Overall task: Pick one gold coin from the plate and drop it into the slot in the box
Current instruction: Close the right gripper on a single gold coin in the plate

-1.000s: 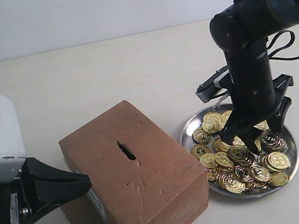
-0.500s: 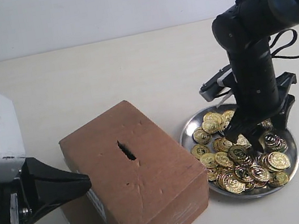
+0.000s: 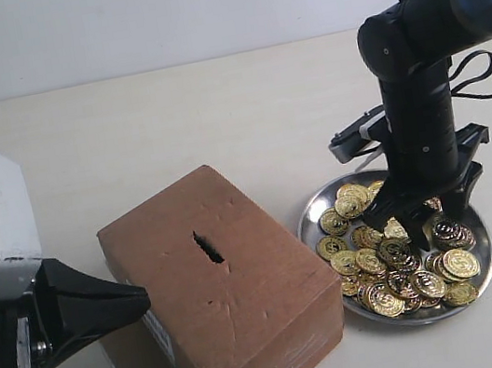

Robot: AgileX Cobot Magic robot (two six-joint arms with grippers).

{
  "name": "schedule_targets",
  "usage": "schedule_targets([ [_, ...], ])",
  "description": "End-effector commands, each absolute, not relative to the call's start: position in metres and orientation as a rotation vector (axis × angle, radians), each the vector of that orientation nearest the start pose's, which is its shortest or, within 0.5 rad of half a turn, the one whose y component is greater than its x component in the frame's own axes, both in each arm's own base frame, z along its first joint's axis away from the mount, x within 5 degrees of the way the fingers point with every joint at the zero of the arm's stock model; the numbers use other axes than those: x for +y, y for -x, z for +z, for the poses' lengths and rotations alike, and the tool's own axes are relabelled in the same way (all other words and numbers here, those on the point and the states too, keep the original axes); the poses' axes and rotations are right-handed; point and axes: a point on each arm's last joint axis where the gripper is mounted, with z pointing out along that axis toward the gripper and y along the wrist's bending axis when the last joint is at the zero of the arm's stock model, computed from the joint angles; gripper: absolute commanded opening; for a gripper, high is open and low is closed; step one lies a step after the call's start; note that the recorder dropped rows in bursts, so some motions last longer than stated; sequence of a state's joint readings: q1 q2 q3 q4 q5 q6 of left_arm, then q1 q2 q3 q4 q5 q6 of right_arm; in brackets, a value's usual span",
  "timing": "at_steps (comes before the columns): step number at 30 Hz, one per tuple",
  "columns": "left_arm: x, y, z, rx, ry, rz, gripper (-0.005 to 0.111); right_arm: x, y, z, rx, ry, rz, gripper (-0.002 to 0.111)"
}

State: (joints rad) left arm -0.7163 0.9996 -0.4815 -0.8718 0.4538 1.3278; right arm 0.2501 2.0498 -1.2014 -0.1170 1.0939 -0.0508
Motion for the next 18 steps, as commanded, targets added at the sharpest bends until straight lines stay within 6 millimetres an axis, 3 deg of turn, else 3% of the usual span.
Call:
schedule_targets([
  [1,-0.143,-0.1165,0.2418,1.768,-1.457,-0.502,0.0,0.0734,-0.3307,0.1124,3.328,0.616,-0.198,0.052],
  [18,-0.143,-0.1165,0.2418,1.768,-1.457,-0.502,0.0,0.0699,-0.3315,0.1043,3.339,0.641,-0.267,0.048],
])
